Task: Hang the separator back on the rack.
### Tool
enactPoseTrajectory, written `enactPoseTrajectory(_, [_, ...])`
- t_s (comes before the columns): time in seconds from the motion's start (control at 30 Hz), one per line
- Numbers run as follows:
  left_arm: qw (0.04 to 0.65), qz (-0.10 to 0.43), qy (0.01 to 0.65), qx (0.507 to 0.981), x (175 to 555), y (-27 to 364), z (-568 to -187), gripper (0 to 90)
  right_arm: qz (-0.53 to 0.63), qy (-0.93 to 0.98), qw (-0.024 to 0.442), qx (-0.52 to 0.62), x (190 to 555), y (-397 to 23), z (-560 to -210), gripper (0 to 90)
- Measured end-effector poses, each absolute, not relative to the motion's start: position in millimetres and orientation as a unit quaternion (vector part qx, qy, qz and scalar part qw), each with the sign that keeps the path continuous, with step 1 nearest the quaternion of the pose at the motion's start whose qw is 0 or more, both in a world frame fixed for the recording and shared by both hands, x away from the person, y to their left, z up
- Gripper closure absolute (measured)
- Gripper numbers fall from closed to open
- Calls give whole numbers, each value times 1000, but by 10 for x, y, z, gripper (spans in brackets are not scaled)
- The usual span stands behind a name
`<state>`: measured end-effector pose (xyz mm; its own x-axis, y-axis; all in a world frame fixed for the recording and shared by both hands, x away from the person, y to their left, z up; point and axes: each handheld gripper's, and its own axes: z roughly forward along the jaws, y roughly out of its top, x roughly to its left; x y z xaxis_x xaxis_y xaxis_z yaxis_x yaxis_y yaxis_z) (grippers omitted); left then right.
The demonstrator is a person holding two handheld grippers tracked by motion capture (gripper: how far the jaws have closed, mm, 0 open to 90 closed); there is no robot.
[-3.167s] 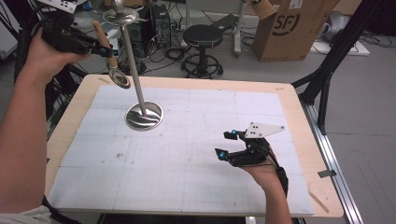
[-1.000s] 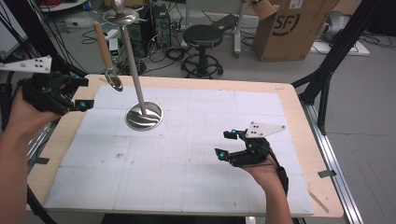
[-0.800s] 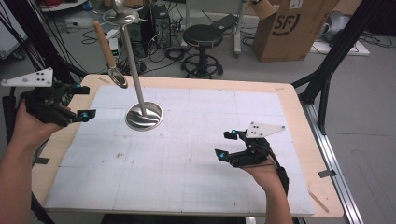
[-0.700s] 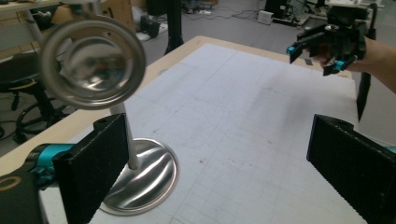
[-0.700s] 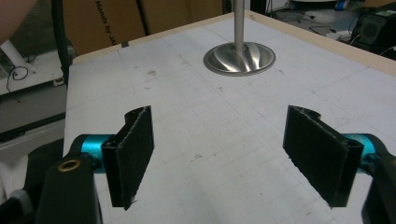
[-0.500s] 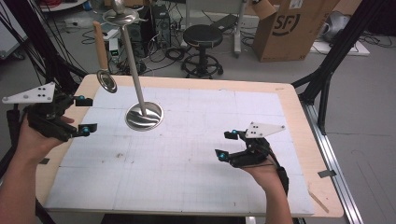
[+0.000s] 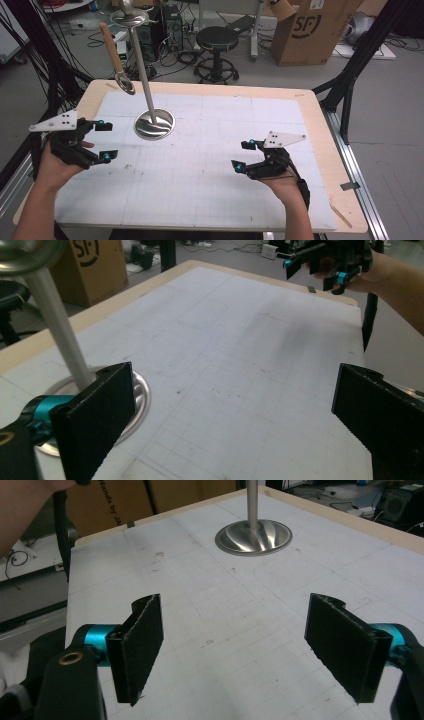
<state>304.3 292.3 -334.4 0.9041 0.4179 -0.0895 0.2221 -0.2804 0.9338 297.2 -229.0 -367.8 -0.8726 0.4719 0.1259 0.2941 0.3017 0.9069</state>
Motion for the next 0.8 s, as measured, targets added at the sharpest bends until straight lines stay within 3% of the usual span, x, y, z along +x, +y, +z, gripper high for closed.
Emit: enactPoseTrajectory(0.8, [543, 66, 206, 812, 3031, 2750, -3647, 16, 514, 817, 78, 250, 2996, -2256, -3780, 209])
